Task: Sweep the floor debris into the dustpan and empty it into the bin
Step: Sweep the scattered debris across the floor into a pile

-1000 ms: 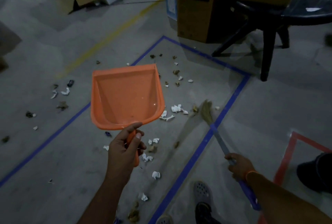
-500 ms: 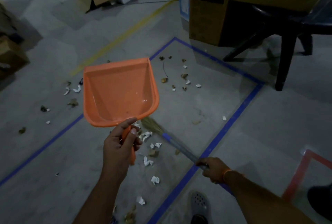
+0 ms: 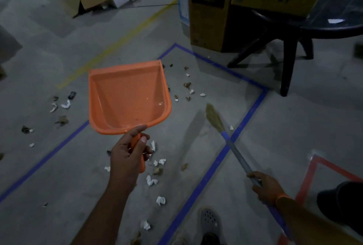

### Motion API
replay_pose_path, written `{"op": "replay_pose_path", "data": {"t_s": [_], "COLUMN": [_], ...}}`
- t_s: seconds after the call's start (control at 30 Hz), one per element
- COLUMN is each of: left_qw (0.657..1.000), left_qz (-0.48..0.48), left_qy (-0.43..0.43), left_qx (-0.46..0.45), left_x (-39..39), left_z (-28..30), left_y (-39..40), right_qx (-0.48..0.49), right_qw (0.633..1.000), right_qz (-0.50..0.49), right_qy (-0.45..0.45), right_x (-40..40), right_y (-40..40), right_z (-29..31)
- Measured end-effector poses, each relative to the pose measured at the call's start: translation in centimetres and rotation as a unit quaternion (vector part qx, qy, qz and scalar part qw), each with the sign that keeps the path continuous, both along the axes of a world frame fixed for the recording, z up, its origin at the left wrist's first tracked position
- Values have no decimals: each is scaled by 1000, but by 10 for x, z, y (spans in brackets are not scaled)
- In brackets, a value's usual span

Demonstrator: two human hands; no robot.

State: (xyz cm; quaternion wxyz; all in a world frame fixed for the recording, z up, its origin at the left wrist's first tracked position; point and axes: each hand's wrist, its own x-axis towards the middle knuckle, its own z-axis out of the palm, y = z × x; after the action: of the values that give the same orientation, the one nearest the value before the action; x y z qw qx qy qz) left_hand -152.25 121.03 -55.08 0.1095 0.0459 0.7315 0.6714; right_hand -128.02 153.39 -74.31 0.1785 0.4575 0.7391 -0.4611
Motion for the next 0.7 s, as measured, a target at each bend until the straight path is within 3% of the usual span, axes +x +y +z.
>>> {"op": "replay_pose_path", "data": {"t_s": [0.37, 0.53, 0.7], "left_qw": [999, 999, 1000], "left_qz": [-41, -30, -19], "left_qy": [-19, -16, -15], "left_qx": [5, -10, -10], "left_x": [34, 45, 53], "left_z": [7, 6, 5], "left_y": [-51, -87, -113], "right_qx": [30, 0, -24], "right_qw": [993, 997, 987], "right_qz": [-106, -26, 141], "right_qy": [-52, -69, -74], "right_x": [66, 66, 40], "right_y": [-51, -100, -148], "right_z": [-4, -11, -10]}}
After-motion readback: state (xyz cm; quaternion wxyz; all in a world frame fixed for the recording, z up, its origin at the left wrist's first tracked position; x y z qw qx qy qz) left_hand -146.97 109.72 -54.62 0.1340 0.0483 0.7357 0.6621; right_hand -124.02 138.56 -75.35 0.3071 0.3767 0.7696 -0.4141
